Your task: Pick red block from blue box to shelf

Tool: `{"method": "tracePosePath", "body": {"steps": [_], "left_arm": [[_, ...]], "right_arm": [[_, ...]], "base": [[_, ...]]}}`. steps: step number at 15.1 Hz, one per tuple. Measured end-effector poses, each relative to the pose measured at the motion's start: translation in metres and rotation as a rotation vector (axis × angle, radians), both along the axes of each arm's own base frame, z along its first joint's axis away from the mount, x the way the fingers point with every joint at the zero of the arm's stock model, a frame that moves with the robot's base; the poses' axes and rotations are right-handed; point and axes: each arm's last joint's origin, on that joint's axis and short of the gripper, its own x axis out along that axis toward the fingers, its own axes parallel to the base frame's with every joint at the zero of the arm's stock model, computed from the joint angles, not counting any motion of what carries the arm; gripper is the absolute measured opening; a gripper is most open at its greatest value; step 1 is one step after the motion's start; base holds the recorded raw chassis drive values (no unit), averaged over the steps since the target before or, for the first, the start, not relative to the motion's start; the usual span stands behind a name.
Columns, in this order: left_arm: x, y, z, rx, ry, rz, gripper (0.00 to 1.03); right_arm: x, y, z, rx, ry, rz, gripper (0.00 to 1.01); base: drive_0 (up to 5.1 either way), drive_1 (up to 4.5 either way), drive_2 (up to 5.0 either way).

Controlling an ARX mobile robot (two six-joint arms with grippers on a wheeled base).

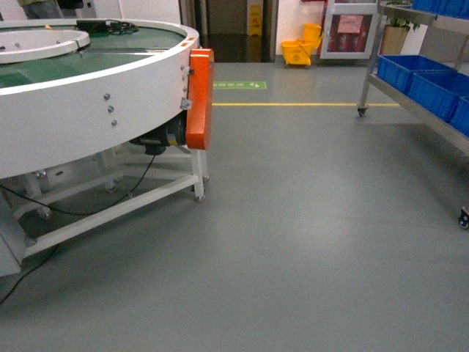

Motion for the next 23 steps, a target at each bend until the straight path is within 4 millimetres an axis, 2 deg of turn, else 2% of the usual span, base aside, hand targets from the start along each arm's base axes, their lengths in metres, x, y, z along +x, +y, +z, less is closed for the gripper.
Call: {"method": "tracePosePath", "body": {"steps": [10,23], "left_arm": [[0.0,0.0,0.0002,0.0,-0.002,0.0,0.98],[0.0,-0.0001,0.0001,0.0,-0.001,-0.001,0.98]], "right_arm": [[0.0,0.0,0.0002,0.0,-0.002,0.0,0.28],[0.0,0.0,0.0001,0.0,-0.001,0.0,0.28]], "base": [[0.0,4.34,-4.2],[-1.4,-1.42,-1.4]]}}
